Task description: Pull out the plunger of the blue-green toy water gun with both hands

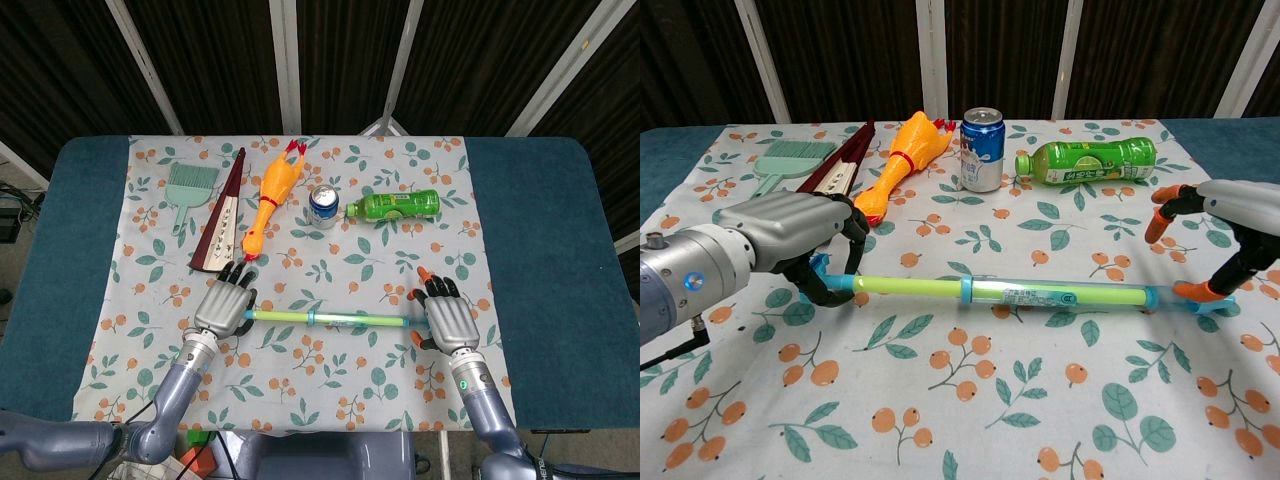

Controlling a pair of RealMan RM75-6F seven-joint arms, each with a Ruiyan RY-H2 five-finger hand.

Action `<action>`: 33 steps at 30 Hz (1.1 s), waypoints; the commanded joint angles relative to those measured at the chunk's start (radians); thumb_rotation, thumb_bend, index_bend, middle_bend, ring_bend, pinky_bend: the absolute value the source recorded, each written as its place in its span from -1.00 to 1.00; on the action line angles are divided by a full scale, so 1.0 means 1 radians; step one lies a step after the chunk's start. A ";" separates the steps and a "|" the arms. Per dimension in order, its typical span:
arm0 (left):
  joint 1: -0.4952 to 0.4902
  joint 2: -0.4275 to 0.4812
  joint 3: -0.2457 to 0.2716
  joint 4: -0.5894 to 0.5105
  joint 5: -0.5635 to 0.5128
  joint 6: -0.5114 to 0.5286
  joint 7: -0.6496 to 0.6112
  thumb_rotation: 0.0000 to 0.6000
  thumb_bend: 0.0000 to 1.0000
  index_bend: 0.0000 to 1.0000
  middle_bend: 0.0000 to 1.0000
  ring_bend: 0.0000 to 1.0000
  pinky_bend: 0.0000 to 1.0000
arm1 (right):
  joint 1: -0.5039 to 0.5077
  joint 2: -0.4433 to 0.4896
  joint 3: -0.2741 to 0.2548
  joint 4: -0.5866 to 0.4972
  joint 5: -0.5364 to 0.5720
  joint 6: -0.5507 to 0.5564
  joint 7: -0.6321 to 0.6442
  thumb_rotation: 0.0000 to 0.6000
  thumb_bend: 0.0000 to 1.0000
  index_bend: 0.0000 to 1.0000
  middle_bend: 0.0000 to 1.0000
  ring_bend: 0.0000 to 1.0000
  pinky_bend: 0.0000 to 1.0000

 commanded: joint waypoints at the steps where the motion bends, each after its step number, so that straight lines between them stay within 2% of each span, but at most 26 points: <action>1: -0.003 0.006 0.004 -0.009 -0.003 0.001 0.007 1.00 -0.05 0.18 -0.69 -1.00 -1.00 | 0.010 -0.024 -0.005 0.027 0.025 0.006 -0.001 1.00 -0.33 -0.37 -0.91 -1.00 -1.00; 10: -0.010 0.015 0.012 -0.032 -0.011 0.016 0.024 1.00 -0.05 0.18 -0.69 -1.00 -1.00 | 0.022 -0.049 -0.013 0.084 0.062 0.008 0.010 1.00 -0.33 -0.37 -0.90 -1.00 -1.00; 14: -0.013 0.018 0.013 -0.039 -0.015 0.022 0.029 1.00 -0.05 0.18 -0.69 -1.00 -1.00 | 0.025 -0.051 -0.016 0.109 0.080 0.006 0.016 1.00 -0.33 -0.28 -0.86 -1.00 -1.00; 19: -0.017 0.019 0.017 -0.041 -0.019 0.023 0.033 1.00 -0.05 0.18 -0.69 -1.00 -1.00 | 0.022 -0.051 -0.026 0.134 0.095 0.000 0.031 1.00 -0.33 -0.26 -0.84 -1.00 -1.00; 28: -0.021 0.010 0.024 -0.039 -0.019 0.027 0.032 1.00 -0.05 0.18 -0.69 -1.00 -1.00 | 0.029 -0.059 -0.031 0.151 0.109 -0.008 0.041 1.00 -0.33 -0.24 -0.82 -1.00 -1.00; 33: -0.023 0.014 0.024 -0.040 -0.019 0.030 0.032 1.00 -0.05 0.18 -0.69 -1.00 -1.00 | 0.032 -0.064 -0.038 0.168 0.125 -0.012 0.038 1.00 -0.33 -0.03 -0.73 -1.00 -1.00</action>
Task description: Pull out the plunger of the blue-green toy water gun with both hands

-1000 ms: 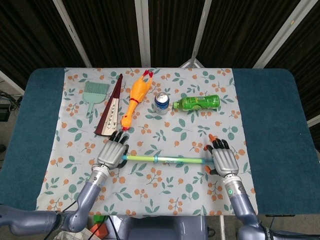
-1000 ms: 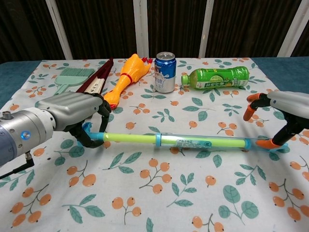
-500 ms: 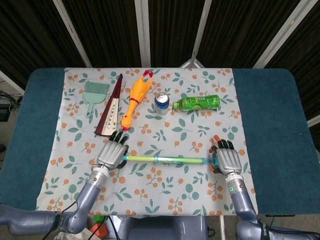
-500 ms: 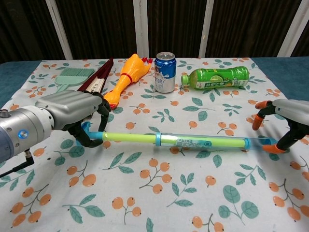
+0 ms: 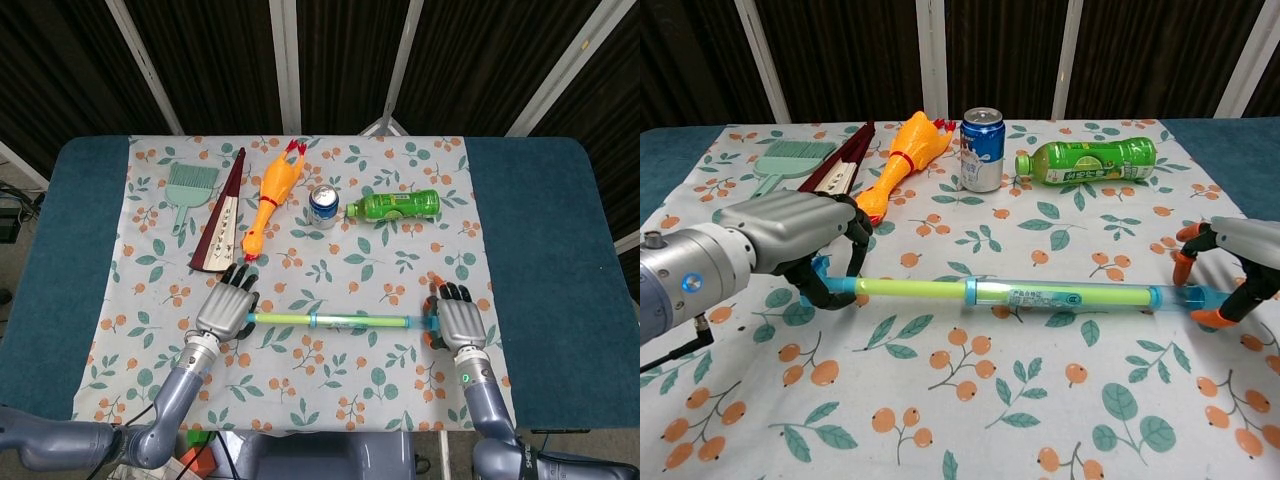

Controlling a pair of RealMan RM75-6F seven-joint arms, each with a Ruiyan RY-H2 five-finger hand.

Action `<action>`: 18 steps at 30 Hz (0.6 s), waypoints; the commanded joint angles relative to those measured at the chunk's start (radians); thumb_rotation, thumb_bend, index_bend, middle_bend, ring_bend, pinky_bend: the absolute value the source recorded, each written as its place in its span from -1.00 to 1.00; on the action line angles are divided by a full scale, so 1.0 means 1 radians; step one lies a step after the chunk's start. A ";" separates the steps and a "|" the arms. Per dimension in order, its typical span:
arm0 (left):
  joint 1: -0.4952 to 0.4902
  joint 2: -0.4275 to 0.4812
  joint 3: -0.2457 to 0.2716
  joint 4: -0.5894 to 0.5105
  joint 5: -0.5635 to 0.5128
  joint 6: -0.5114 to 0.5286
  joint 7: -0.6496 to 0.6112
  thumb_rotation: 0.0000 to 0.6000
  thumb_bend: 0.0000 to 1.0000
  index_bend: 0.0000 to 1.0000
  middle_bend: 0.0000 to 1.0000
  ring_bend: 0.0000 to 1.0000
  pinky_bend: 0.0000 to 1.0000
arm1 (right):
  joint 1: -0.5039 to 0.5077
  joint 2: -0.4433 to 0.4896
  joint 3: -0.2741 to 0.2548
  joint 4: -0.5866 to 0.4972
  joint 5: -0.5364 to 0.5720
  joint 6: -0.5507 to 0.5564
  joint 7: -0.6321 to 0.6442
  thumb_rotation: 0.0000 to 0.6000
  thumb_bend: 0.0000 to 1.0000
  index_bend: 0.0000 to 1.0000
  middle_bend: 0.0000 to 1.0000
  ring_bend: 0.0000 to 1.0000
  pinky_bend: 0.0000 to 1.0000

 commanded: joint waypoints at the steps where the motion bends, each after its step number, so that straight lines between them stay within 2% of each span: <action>1: 0.000 0.003 0.001 -0.001 0.000 0.002 0.000 1.00 -0.05 0.18 -0.69 -1.00 -1.00 | 0.001 -0.002 -0.003 0.010 0.010 -0.001 -0.003 1.00 -0.33 0.00 -0.71 -1.00 -1.00; 18: -0.001 0.013 0.012 -0.007 0.001 0.002 -0.004 1.00 -0.05 0.18 -0.69 -1.00 -1.00 | 0.000 0.030 -0.008 0.016 0.020 0.009 -0.002 1.00 -0.33 0.29 -0.61 -1.00 -1.00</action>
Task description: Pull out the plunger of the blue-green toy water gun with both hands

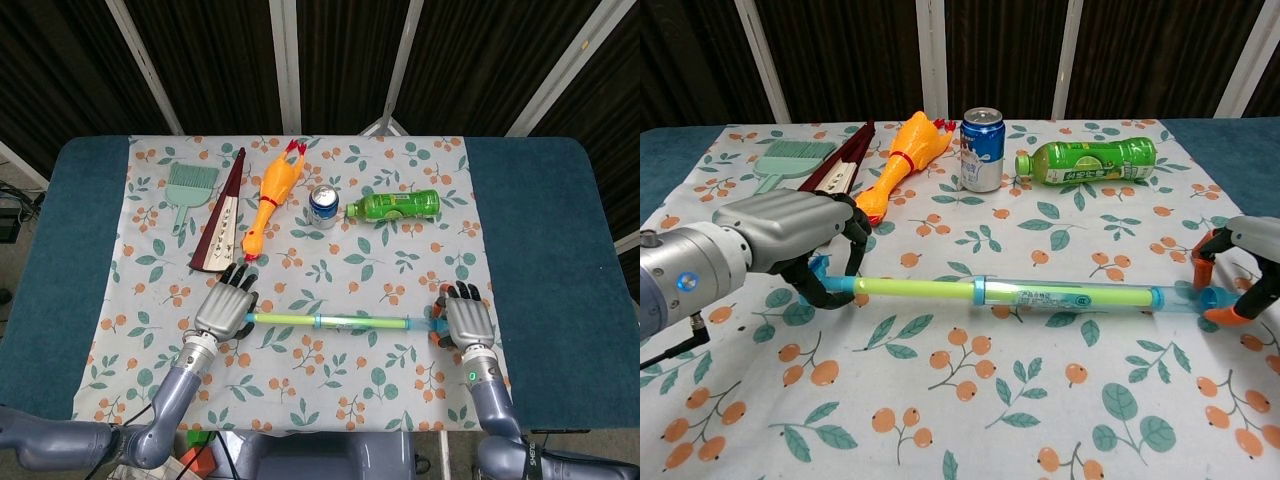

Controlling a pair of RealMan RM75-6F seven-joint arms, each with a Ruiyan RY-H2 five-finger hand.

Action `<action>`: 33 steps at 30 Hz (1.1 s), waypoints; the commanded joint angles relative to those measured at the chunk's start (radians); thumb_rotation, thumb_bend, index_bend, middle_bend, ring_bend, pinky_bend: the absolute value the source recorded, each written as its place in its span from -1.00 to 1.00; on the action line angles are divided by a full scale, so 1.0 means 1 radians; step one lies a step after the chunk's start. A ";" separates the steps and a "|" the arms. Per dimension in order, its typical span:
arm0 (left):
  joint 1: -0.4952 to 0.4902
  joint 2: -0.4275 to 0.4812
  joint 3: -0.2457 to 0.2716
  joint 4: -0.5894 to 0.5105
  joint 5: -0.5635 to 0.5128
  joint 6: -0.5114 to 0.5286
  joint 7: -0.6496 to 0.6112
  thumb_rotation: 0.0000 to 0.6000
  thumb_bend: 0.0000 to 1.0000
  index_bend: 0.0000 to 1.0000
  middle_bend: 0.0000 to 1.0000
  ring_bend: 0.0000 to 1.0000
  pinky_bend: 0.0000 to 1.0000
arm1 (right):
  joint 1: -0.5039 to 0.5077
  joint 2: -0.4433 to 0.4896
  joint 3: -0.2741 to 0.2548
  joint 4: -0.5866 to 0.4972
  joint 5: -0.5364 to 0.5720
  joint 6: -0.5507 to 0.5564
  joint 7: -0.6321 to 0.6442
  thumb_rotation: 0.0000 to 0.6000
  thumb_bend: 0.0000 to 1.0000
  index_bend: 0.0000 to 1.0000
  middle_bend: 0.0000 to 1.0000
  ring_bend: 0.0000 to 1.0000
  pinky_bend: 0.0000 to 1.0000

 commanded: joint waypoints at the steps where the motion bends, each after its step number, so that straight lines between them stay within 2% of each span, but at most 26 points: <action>1: 0.001 0.004 0.004 -0.003 0.003 0.000 0.000 1.00 -0.05 0.18 -0.69 -1.00 -1.00 | -0.002 0.008 0.000 0.000 0.004 0.001 0.001 1.00 -0.33 0.30 -0.60 -1.00 -1.00; 33: 0.036 0.089 0.035 -0.090 0.043 0.040 -0.019 1.00 -0.05 0.19 -0.69 -1.00 -1.00 | -0.037 0.129 0.005 -0.020 0.004 0.022 0.051 1.00 -0.33 0.42 -0.56 -1.00 -1.00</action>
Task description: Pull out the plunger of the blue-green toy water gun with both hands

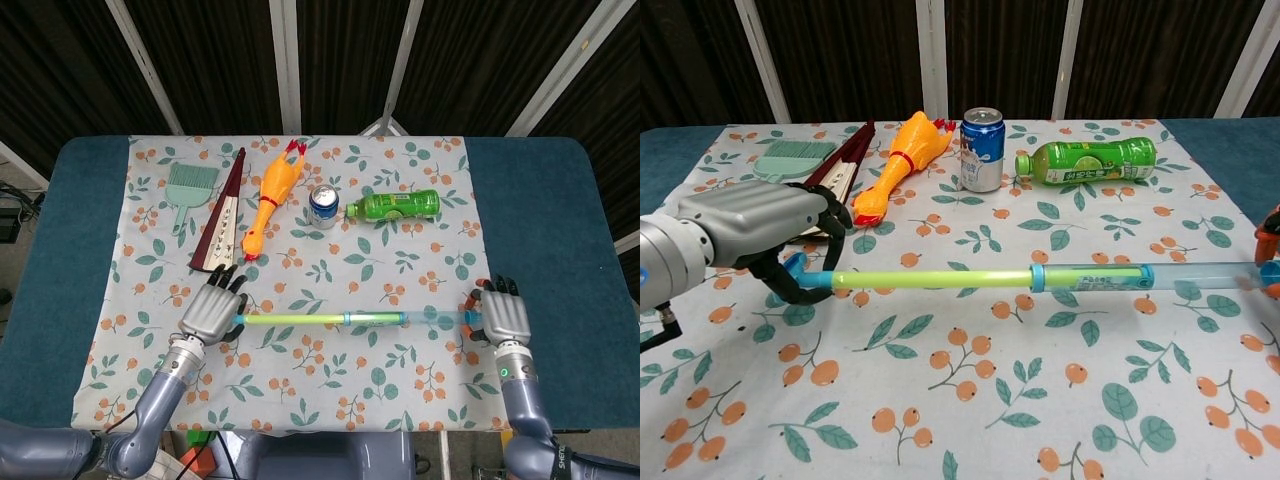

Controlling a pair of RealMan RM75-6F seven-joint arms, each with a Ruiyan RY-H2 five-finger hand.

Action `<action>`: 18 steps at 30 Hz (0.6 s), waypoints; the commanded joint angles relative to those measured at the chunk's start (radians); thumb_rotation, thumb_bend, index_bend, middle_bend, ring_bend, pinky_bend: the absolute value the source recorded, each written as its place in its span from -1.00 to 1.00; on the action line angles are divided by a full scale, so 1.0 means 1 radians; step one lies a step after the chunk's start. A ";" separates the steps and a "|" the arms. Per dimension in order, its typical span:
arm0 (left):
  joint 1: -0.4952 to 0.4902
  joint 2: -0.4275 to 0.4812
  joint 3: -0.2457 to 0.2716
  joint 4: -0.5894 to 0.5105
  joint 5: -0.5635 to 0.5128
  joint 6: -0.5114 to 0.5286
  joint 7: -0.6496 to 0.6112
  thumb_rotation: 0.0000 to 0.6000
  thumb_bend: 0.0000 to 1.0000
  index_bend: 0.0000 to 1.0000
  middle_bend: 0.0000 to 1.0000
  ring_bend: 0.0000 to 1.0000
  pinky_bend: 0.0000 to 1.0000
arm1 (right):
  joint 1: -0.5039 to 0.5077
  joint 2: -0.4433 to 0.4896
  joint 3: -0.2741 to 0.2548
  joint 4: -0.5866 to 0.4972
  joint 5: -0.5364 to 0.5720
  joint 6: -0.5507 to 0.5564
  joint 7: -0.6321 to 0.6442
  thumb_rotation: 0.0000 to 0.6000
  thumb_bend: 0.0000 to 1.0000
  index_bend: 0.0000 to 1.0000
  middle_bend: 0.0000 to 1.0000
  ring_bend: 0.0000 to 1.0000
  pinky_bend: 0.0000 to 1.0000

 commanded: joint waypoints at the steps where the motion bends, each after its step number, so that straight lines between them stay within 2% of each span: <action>1: 0.003 0.008 0.002 -0.007 0.004 0.004 0.000 1.00 -0.05 0.19 -0.69 -1.00 -1.00 | -0.003 0.010 0.002 0.000 -0.001 0.001 0.006 1.00 -0.33 0.42 -0.55 -1.00 -1.00; 18: 0.026 0.053 0.022 -0.042 0.026 0.026 0.001 1.00 -0.05 0.19 -0.69 -1.00 -1.00 | -0.021 0.075 0.010 0.012 0.005 -0.005 0.035 1.00 -0.33 0.42 -0.55 -1.00 -1.00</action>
